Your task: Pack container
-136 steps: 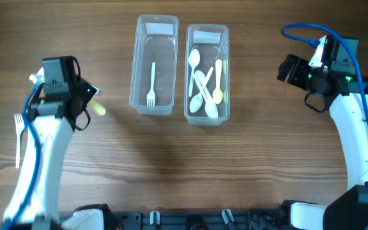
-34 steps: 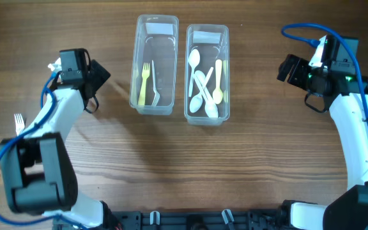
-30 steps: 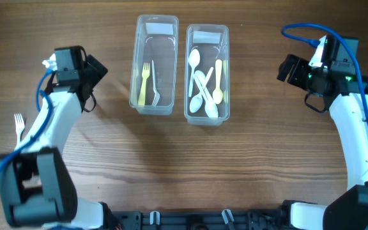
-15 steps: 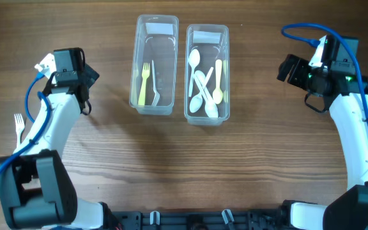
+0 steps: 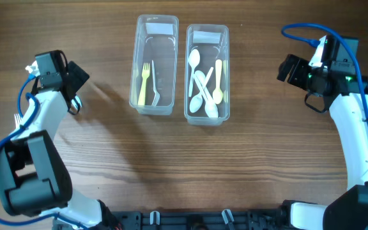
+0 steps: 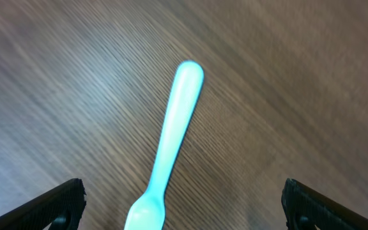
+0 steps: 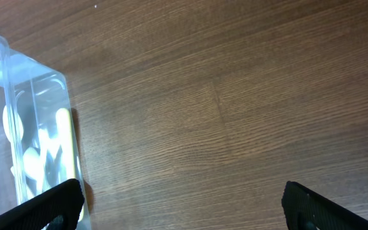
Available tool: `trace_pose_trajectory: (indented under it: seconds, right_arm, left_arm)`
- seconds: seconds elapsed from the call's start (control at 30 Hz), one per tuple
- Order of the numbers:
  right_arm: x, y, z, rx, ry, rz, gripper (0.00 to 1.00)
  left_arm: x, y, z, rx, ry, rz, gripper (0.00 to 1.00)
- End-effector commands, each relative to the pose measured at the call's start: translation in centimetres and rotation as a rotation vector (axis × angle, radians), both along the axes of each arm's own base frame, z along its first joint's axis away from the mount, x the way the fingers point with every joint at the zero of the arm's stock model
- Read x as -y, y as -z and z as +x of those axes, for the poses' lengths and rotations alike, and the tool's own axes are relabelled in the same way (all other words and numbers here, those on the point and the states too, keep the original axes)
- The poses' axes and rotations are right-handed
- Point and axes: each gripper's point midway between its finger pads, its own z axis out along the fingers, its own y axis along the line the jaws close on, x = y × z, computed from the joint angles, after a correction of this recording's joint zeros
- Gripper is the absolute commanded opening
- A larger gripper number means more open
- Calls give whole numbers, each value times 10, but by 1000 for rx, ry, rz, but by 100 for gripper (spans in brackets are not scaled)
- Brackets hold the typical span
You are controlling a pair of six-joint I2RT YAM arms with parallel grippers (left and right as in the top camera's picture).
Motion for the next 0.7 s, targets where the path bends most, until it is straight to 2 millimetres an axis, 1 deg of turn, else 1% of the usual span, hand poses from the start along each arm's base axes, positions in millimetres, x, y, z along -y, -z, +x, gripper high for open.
trace_pose_trajectory:
  seconds: [0.0,0.1,0.23,0.37,0.4,0.43,0.57,0.6,0.67]
  right_arm:
    - [3,-8,2,21,-5,-24,99]
    - [3,-8,2,21,-5,-24,100]
    - [3,-8,2,21,-5,-24,100]
    - [3,-8,2,21,-5,-24,100]
    - [3,-8,2,21,-5,-24,100]
    - [3,-8,2,21,-5,-24,100]
    - [3,-8,2,21,-5,-24,100]
    - [3,-8,2,22,-5,-24,100]
    - [3,-8,2,21,-5,-24,100]
  left_arm:
    - [13,25,1,-51,107,-44,100]
    - [8,41,-4,-96,91,-35,100]
    - [5,57,-11,-146,75,-25,99]
    - [4,61,-16,-172,68,-20,99]
    - [4,61,-17,-174,68,-21,98]
    - [4,62,-17,-178,68,-22,93]
    - [6,65,-24,-209,69,-31,61]
    - [6,66,-26,-215,69,-33,54]
    - [6,65,-26,-214,69,-32,46]
